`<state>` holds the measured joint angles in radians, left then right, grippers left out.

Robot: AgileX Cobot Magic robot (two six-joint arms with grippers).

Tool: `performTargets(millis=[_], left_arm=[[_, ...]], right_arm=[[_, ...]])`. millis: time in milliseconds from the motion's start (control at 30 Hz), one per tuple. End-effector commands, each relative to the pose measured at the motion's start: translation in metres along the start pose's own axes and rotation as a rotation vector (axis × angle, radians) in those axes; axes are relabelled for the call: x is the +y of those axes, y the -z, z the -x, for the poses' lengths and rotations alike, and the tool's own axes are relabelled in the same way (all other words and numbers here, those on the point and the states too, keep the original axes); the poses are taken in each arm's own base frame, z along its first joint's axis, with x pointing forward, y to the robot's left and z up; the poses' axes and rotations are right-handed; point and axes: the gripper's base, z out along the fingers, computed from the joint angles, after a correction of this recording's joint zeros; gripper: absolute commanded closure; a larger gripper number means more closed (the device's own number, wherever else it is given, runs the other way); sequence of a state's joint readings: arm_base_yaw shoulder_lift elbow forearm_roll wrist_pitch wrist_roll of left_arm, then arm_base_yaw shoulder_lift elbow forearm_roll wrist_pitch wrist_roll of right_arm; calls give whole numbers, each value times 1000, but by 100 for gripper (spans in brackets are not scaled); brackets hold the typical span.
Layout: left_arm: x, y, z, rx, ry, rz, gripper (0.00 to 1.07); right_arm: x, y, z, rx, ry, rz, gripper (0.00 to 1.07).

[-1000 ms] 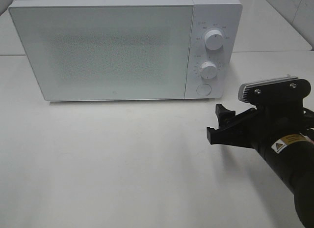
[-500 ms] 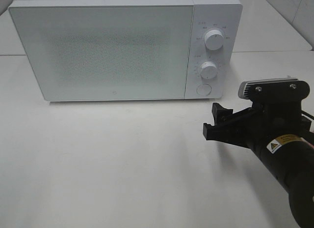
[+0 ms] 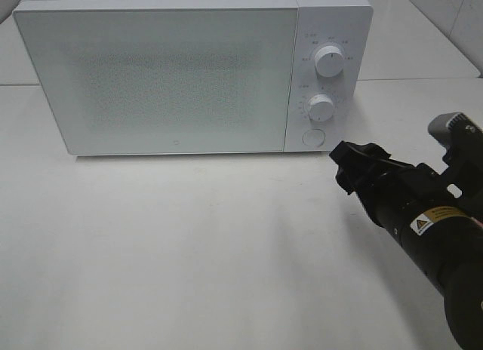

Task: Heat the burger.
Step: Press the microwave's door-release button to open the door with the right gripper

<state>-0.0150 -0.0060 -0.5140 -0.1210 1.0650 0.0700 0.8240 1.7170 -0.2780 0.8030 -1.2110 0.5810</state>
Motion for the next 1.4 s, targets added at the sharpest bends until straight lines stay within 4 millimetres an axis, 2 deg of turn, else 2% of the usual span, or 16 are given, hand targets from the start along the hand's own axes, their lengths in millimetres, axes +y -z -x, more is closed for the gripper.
performTargets(millis=[33, 100, 133, 167, 233, 267, 333, 567, 1000, 1400], left_arm=[[0, 1, 0, -3, 5, -2, 9], [0, 1, 0, -3, 5, -2, 9], [0, 1, 0, -3, 5, -2, 9], [0, 1, 0, -3, 5, -2, 9], [0, 1, 0, -3, 5, -2, 9], [0, 1, 0, -3, 5, -2, 9], [0, 1, 0, -3, 5, -2, 9], [0, 1, 0, -3, 5, -2, 9], [0, 1, 0, -3, 5, -2, 9], [0, 1, 0, -3, 5, -2, 9]], right_arm=[[5, 0, 4, -50, -289, 55, 61], [5, 0, 4, -49, -348, 56, 65], [5, 0, 4, -46, -440, 58, 74], [5, 0, 4, -46, -440, 58, 74], [5, 0, 4, -41, -524, 57, 85], [5, 0, 4, -41, -524, 57, 85], [5, 0, 4, -39, -571, 57, 93], [3, 0, 1, -13, -720, 25, 107], [-6, -1, 2, -58, -757, -56, 107], [6, -24, -17, -23, -786, -80, 107]])
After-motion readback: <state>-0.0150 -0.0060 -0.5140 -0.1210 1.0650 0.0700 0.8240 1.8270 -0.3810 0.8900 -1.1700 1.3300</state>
